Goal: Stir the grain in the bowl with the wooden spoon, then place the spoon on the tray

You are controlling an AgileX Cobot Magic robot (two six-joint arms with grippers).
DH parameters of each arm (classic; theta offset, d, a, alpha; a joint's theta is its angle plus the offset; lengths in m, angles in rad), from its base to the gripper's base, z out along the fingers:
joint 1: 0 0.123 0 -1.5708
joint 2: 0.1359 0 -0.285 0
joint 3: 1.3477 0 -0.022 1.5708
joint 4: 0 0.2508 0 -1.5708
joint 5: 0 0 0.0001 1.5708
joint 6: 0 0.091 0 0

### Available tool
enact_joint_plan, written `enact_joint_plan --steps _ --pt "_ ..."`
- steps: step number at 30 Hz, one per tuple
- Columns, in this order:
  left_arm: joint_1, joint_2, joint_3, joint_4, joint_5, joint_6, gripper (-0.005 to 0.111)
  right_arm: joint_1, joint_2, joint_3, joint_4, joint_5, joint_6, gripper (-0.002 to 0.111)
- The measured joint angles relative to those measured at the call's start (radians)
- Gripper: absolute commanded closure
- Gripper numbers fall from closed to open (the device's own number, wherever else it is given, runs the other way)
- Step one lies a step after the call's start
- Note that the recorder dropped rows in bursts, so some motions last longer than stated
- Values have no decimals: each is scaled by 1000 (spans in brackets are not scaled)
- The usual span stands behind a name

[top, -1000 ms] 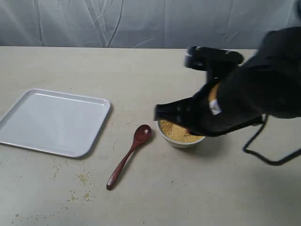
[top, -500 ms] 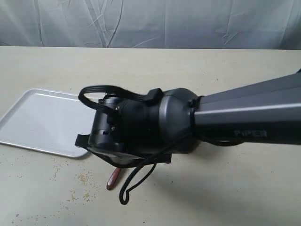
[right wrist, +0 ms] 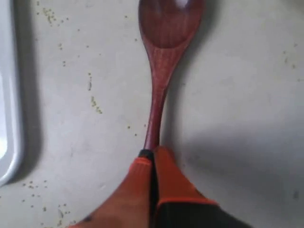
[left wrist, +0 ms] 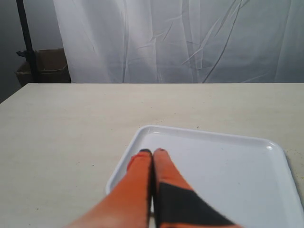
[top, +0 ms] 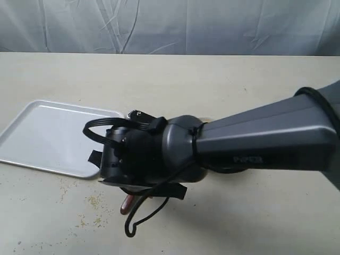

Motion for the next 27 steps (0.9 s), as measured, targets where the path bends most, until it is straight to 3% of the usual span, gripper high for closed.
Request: enact_joint_plan --steps 5,6,7,13,14,16,27 --pt "0 0 0 0 0 0 106 0 16 -5 -14 -10 18 77" --pt "0 0 0 0 0 0 106 0 17 -6 -14 -17 19 65" --pt "0 0 0 0 0 0 106 0 17 -8 -17 -29 21 62" --pt "0 0 0 0 0 0 106 0 49 -8 -23 -48 22 70" --pt "0 0 0 0 0 0 106 0 53 -8 -25 -55 22 76" --pt "0 0 0 0 0 0 106 0 53 -8 -25 -55 22 106" --pt "12 0 0 0 0 0 106 -2 -57 -8 -46 18 -32 109"
